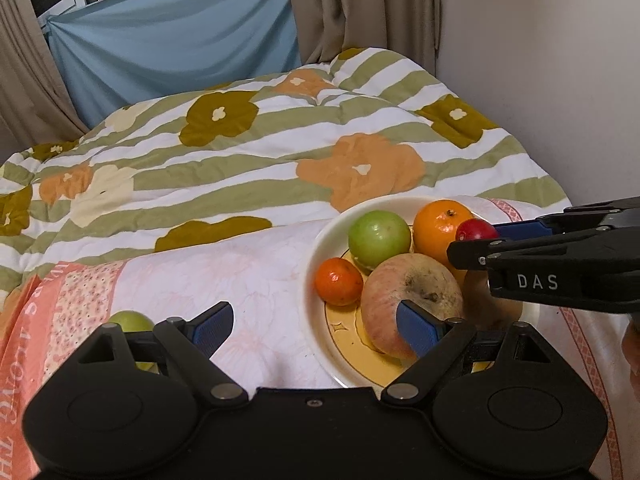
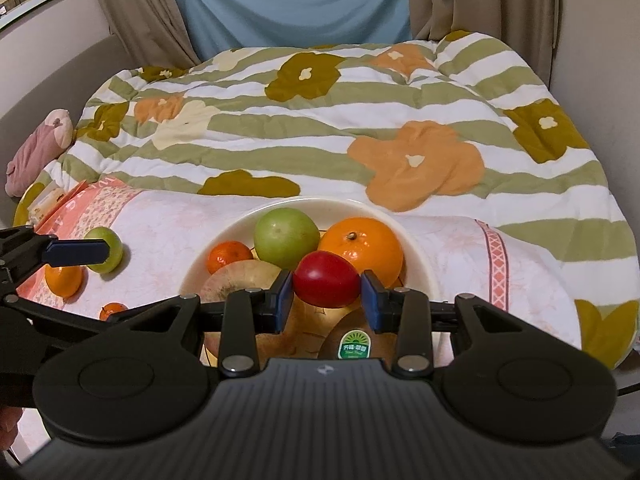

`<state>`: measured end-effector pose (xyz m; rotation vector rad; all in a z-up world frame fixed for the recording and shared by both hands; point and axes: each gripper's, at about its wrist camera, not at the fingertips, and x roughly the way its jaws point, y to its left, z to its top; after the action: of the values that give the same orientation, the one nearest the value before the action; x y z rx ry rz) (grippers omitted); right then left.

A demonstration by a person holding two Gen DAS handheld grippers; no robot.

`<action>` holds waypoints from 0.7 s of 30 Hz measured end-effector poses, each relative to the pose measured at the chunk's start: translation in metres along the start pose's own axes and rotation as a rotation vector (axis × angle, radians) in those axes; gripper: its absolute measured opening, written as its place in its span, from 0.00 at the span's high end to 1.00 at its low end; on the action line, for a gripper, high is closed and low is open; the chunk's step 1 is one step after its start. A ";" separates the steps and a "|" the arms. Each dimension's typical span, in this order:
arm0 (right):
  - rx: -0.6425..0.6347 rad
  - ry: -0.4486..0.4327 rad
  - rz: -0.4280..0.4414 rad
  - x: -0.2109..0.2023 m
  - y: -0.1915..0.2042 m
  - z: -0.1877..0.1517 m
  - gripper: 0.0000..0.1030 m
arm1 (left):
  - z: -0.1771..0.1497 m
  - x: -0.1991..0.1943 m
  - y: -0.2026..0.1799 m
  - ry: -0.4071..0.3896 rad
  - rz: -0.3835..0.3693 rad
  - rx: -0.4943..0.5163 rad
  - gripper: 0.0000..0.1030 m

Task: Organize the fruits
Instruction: 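Lower the mandarin and tomato into the bowl and open both tools, then move the left tool to a large orange while the right tool approaches a small mandarin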

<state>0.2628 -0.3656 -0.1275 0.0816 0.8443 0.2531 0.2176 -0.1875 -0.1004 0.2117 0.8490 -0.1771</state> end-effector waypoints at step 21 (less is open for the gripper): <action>0.019 -0.070 -0.044 -0.052 0.003 -0.009 0.03 | -0.015 -0.046 0.005 -0.057 0.038 -0.007 0.11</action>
<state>0.2228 -0.3758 -0.0948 0.0888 0.7785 0.2002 0.1779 -0.1755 -0.0752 0.2148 0.7879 -0.1445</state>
